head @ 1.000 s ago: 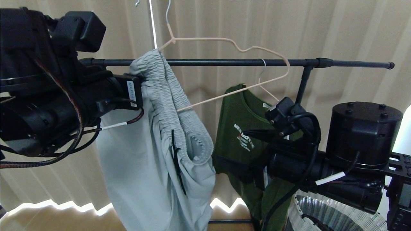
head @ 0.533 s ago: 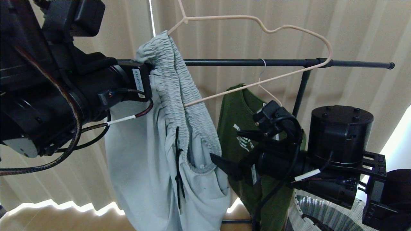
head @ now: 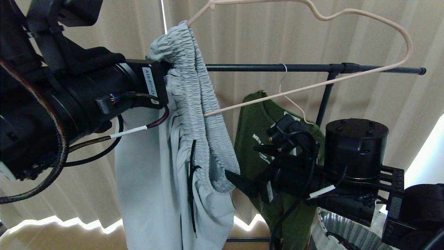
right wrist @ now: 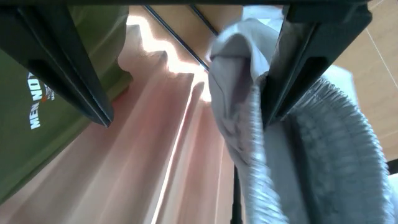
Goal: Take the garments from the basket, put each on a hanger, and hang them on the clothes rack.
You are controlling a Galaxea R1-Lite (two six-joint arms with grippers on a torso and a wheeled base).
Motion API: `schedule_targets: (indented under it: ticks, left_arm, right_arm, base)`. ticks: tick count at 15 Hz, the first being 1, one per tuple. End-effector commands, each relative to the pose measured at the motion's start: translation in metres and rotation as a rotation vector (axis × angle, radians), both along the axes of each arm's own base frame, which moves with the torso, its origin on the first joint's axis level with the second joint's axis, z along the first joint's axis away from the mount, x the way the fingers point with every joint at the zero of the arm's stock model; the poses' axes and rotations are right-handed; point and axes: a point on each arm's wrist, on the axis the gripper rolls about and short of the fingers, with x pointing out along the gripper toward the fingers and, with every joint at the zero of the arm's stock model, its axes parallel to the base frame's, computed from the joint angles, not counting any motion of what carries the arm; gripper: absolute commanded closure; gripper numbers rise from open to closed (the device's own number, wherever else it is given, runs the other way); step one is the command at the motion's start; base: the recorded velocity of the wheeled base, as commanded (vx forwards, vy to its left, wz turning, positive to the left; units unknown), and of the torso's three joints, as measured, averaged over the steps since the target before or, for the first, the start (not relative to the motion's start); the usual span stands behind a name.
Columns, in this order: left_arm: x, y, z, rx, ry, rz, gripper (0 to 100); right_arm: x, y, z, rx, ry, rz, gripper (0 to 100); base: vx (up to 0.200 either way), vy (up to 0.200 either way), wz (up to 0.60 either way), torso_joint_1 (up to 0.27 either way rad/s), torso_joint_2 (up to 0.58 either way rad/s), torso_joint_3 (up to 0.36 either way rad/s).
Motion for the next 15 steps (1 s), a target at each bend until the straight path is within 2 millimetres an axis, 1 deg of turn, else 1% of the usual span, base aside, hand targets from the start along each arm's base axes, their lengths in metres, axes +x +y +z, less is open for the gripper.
schedule_targets:
  ticks: [1,2,5,7,8,9,10,12,13,15]
  left_arm:
    - [-0.002,0.001,0.003,-0.009,-0.01,-0.005,100]
    - [-0.003,0.001,0.005,-0.012,-0.015,-0.005,100]
    - [-0.004,0.003,0.011,-0.033,-0.049,-0.055,100]
    - [-0.004,0.013,0.01,-0.005,-0.072,-0.03,100]
    - [0.0,0.021,0.005,0.059,-0.077,0.012,100]
    - [0.002,0.03,-0.002,0.118,-0.076,0.052,100]
    - [0.003,0.034,-0.005,0.147,-0.08,0.07,100]
    - [0.005,0.047,-0.018,0.246,-0.089,0.089,100]
    - [0.007,0.058,-0.029,0.337,-0.088,0.124,100]
    - [0.01,0.068,-0.042,0.417,-0.081,0.167,100]
  right_arm:
    - [0.0,0.001,-0.002,-0.005,0.005,0.0,0]
    - [0.0,0.001,-0.003,-0.006,0.006,0.002,100]
    - [-0.001,-0.001,0.0,0.0,0.0,0.0,100]
    - [0.004,-0.013,0.007,0.015,-0.018,-0.041,100]
    - [0.004,-0.016,0.009,0.019,-0.023,-0.045,100]
    - [0.003,-0.025,0.017,0.036,-0.041,-0.065,100]
    - [0.002,-0.029,0.02,0.04,-0.048,-0.076,100]
    - [0.001,-0.038,0.026,0.055,-0.063,-0.098,100]
    - [0.003,-0.045,0.029,0.059,-0.069,-0.124,100]
    - [0.006,-0.053,0.026,0.051,-0.062,-0.151,100]
  base:
    - [0.0,0.0,0.0,0.0,0.0,0.0]
    - [0.0,0.0,0.0,0.0,0.0,0.0]
    - [0.0,0.0,0.0,0.0,0.0,0.0]
    - [0.0,0.0,0.0,0.0,0.0,0.0]
    - [0.0,0.0,0.0,0.0,0.0,0.0]
    - [0.0,0.0,0.0,0.0,0.0,0.0]
    - [0.0,0.0,0.0,0.0,0.0,0.0]
    - [0.0,0.0,0.0,0.0,0.0,0.0]
    - [0.0,0.0,0.0,0.0,0.0,0.0]
    - [0.0,0.0,0.0,0.0,0.0,0.0]
